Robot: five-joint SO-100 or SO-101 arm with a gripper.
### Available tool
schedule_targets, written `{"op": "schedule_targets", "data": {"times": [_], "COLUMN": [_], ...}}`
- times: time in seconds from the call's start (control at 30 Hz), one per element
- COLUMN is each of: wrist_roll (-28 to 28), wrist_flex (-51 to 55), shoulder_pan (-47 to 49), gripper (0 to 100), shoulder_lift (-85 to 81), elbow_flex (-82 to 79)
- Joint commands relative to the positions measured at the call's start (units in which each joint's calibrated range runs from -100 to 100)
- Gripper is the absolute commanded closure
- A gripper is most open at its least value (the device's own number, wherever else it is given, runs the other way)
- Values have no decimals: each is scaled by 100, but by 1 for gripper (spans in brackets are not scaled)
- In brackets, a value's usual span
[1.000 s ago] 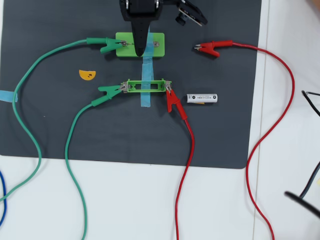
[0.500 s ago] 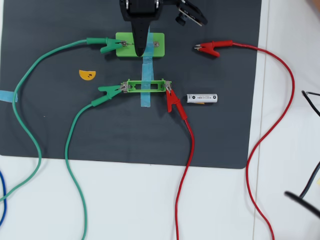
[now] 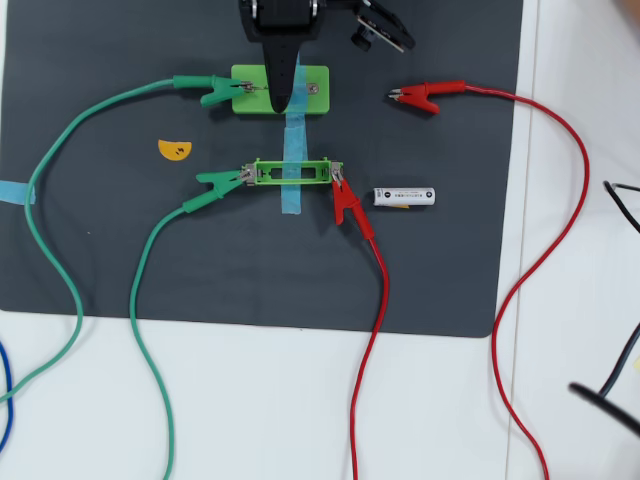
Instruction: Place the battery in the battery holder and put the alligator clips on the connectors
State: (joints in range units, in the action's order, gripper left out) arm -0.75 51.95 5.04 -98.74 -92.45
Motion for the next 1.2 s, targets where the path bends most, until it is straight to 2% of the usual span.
{"op": "schedule_targets", "data": {"times": [0.0, 0.23, 0.37, 0.5, 0.73, 0.97, 1.17], "wrist_roll": [-11, -21, -188, -641, -1016, -1418, -1402], "wrist_flex": [-17, -60, 18, -68, -825, -1280, -1203], "shoulder_pan": [-4, 46, 208, 602, 1954, 2429, 2651], "gripper": [99, 99, 99, 99, 99, 99, 99], "shoulder_lift": [-41, -7, 342, 1788, 4766, 7037, 8883], "elbow_flex": [69, 192, 1113, 2131, 4447, 5885, 6797]}}
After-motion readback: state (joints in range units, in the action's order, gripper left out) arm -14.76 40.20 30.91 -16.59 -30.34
